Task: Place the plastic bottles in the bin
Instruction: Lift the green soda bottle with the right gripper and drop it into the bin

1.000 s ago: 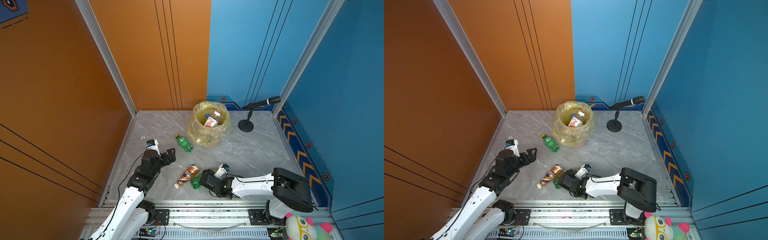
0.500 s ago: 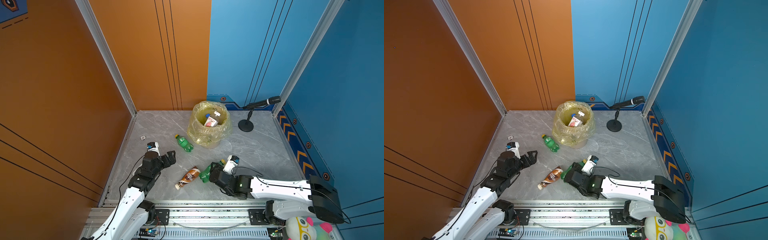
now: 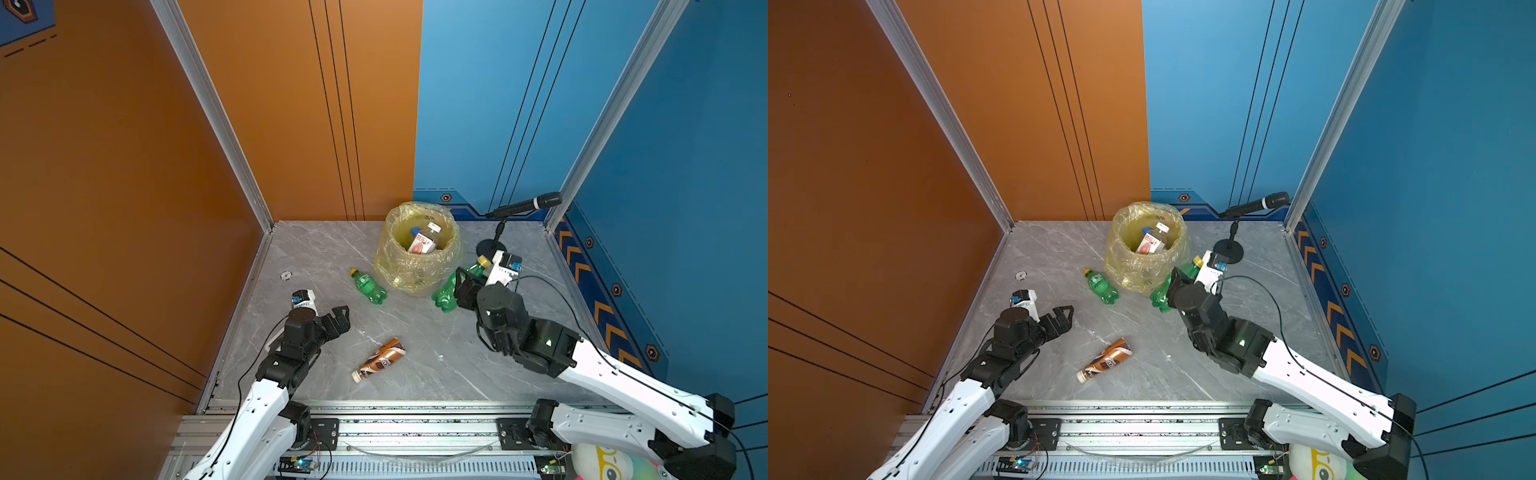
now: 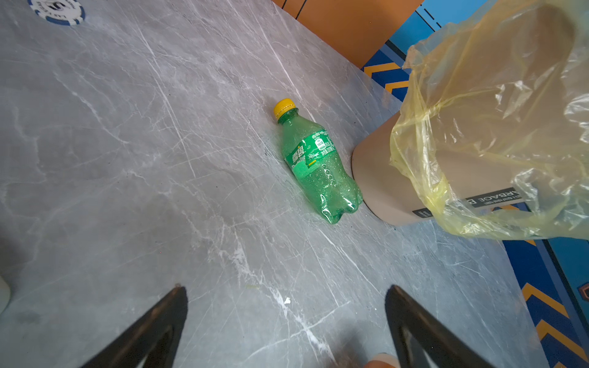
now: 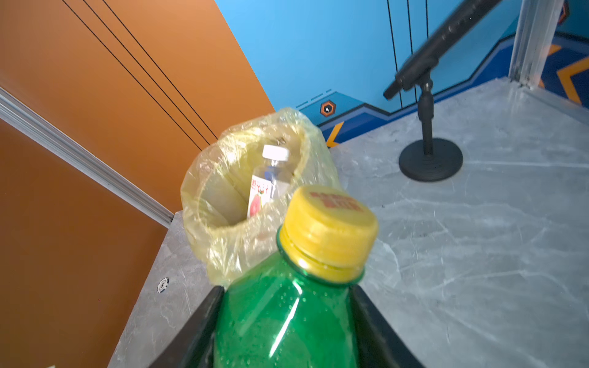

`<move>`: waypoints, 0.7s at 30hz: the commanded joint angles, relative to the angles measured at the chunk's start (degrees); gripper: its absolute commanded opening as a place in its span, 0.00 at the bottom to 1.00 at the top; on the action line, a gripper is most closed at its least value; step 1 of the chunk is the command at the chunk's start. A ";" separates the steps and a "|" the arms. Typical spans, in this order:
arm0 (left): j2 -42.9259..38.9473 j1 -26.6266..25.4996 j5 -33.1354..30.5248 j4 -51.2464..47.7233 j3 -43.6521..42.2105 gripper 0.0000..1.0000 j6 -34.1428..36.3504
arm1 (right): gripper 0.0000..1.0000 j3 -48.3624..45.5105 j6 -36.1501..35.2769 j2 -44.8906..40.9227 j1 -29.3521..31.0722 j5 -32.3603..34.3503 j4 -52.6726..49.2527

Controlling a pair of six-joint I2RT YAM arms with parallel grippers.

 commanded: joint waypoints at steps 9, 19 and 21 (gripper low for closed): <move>-2.40 0.77 0.66 -2.47 -0.35 0.98 -0.31 | 0.51 29.85 -18.83 25.71 -14.04 -25.20 1.09; -3.10 1.04 0.73 -5.06 0.14 0.97 -0.41 | 0.51 45.56 -22.02 40.41 -17.66 -30.84 -3.51; -3.17 1.12 0.68 -5.15 0.12 0.98 -0.44 | 0.51 46.48 -22.20 41.92 -18.14 -31.35 -3.37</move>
